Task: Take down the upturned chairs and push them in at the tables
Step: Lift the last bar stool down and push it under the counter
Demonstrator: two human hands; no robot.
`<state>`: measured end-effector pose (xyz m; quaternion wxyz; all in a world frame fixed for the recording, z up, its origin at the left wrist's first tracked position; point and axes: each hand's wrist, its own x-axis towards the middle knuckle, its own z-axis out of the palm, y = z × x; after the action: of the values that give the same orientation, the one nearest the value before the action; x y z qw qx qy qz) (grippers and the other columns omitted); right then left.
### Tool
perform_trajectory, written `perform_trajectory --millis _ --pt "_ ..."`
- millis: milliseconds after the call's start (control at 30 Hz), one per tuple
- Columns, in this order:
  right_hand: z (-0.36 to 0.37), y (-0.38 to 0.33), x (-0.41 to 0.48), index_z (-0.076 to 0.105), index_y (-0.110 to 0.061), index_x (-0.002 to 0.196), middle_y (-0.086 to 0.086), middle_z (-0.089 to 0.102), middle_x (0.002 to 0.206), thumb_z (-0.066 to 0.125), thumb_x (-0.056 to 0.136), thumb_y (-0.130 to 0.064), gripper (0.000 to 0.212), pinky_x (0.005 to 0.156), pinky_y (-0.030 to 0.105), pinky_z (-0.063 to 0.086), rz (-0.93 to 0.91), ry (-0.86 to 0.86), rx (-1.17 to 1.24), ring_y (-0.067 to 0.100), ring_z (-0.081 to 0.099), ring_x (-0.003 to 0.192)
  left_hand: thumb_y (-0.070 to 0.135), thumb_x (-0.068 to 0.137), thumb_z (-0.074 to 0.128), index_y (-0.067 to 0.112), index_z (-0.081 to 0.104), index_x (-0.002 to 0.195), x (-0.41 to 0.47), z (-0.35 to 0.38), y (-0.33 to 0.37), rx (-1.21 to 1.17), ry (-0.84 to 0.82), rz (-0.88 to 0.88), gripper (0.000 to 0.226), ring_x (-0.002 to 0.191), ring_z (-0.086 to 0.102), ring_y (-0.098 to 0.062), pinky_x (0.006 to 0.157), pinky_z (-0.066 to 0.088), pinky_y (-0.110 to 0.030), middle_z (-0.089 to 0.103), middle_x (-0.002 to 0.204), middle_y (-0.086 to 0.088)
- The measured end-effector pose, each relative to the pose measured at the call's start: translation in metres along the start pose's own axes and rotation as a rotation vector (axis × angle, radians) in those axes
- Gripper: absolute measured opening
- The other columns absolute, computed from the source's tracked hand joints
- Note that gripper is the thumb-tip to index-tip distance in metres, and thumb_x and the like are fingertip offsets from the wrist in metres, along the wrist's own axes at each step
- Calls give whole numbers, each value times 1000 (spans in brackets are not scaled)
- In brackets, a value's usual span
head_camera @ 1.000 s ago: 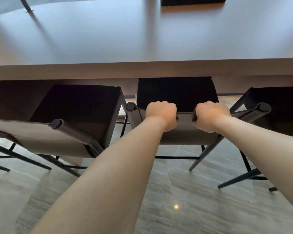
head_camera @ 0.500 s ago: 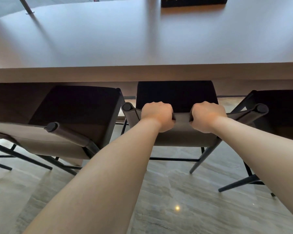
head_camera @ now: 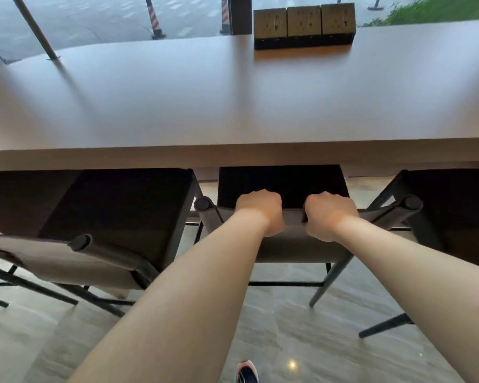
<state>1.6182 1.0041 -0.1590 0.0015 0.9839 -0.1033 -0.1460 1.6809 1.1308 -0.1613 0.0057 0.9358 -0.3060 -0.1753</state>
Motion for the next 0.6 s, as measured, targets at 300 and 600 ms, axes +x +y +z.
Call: perform_trajectory --millis 300,600 --pt "-7 0 7 54 -20 79 0 59 73 57 91 -17 13 48 28 37 17 -43 6 18 56 62 10 89 54 17 64 94 6 1 3 64 53 63 13 61 56 -20 52 41 -31 59 71 -2" --pt "-8 0 -5 54 -19 78 1 60 77 58 94 -21 16 54 30 44 -25 -55 -51 20 58 65 8 91 55 14 62 95 -9 4 8 78 20 53 10 60 55 -20 50 41 -33 57 73 -2"
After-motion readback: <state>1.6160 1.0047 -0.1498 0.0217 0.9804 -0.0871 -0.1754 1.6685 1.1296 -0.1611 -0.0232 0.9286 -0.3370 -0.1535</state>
